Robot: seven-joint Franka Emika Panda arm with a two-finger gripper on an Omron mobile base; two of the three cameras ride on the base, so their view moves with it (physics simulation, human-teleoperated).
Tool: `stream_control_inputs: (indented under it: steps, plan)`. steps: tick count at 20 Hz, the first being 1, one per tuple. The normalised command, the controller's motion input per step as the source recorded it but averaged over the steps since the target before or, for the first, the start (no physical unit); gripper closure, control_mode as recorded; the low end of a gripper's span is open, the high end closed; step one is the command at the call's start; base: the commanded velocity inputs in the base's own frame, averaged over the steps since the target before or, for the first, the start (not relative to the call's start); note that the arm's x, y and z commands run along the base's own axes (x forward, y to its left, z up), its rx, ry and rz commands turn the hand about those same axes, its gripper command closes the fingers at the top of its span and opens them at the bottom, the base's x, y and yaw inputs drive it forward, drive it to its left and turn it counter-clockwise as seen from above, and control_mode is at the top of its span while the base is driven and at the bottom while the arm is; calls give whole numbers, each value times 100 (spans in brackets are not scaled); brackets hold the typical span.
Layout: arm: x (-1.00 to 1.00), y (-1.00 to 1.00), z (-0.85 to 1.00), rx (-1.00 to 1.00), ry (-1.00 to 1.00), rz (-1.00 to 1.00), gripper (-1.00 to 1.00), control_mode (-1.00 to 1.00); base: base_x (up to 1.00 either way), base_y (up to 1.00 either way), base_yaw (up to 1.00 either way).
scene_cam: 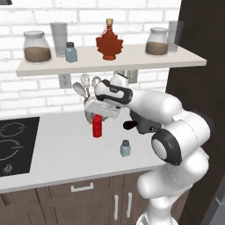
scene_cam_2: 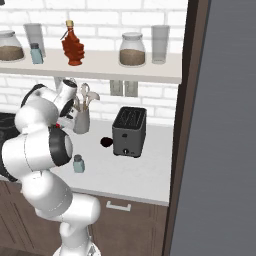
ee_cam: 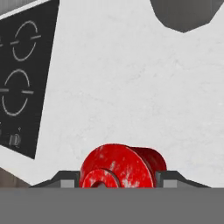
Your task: Put the shaker and condiment bottle from the counter next to their counterparts in the cabinet.
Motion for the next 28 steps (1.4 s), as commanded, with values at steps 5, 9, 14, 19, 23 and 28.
stream_control_inputs:
  steps: [5, 9, 14, 19, 23, 28]
  plan:
    - [0, 0, 99, 17, 0, -13, 100, -100, 0, 0, 0]
    - [0, 0, 19, 5, 0, -3, 100, -100, 0, 0, 0]
    - [0, 0, 0, 0, 0, -1, 100, -100, 0, 0, 0]
    - [1, 0, 63, 8, 0, -1, 100, -100, 0, 0, 0]
    - [0, 0, 100, 14, 0, 0, 100, -100, 0, 0, 0]
    - [0, 0, 44, 3, 0, 0, 100, -100, 0, 0, 0]
